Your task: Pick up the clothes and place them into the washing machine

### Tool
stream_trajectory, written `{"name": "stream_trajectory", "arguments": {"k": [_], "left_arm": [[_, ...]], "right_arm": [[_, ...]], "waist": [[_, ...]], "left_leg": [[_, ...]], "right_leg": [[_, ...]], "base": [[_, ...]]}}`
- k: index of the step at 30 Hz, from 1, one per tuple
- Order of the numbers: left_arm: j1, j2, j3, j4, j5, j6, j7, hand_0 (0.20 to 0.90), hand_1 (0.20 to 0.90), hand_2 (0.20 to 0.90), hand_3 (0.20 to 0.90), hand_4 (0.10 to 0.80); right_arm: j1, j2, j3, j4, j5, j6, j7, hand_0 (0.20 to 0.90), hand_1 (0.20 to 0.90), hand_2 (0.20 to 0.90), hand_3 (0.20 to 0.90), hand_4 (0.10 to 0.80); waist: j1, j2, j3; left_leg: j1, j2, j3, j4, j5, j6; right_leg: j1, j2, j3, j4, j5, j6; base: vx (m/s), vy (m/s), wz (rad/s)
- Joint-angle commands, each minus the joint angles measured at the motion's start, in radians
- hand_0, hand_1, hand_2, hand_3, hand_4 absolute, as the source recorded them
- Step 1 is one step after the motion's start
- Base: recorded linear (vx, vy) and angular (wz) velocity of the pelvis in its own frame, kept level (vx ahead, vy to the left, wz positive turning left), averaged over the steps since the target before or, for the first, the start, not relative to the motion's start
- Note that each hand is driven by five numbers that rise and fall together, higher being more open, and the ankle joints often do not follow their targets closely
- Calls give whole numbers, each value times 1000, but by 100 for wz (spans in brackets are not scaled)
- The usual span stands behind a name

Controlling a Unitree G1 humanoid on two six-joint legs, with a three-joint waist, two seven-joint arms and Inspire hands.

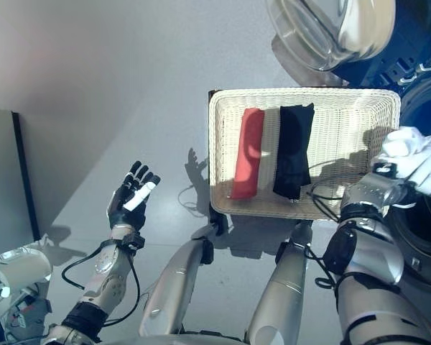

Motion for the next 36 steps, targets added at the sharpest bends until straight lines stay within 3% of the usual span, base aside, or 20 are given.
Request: {"name": "stream_trajectory", "arguments": {"k": [1, 15, 18, 23, 28, 36], "left_arm": [[33, 8, -10, -58, -4, -66, -15, 900, 900, 900, 900, 800], [66, 45, 24, -137, -3, -77, 20, 900, 900, 900, 900, 800], [83, 48, 28, -135, -10, -72, 25, 900, 900, 900, 900, 800], [96, 56, 32, -146, -12, -73, 30, 900, 900, 900, 900, 800], [109, 70, 35, -171, -17, -76, 26, 900, 900, 900, 900, 800], [129, 71, 62, -170, -28, -83, 38, 900, 900, 900, 900, 800]], "right_arm": [[21, -157, 51, -18, -32, -120, -20, 200, 200, 200, 200, 300], [-7, -199, 97, 12, -74, -113, -53, 200, 200, 200, 200, 300], [-35, -233, 84, 33, -43, -119, -76, 200, 200, 200, 200, 300], [-71, -318, 96, 76, -52, -101, -109, 200, 200, 200, 200, 300], [-79, -420, 87, 113, -36, -115, -134, 200, 200, 200, 200, 300], [-54, -459, 53, 59, -30, -197, -167, 200, 200, 200, 200, 300]], "waist": [[-5, 59, -54], [-22, 27, -41], [-15, 28, -42], [-3, 33, -72], [-8, 26, -92], [-21, 27, -118]], "left_leg": [[-1, 66, -80, 46, -31, -95], [-167, 86, -97, 345, -170, -86], [-199, 84, -90, 373, -167, -83], [-222, 83, -94, 389, -189, -83], [-242, 79, -92, 376, -167, -84], [-258, 76, -86, 374, -167, -83]], "right_leg": [[-23, 16, 33, 229, -169, -29], [-182, 47, 79, 527, -306, -67], [-222, 48, 86, 558, -307, -79], [-258, 48, 102, 593, -337, -76], [-283, 46, 104, 590, -320, -79], [-303, 48, 109, 588, -317, -81]], "base": [[1, -35, 2], [-4, -31, 1], [9, 7, -1], [24, -2, 2], [27, 6, 6], [-4, 10, -1]]}}
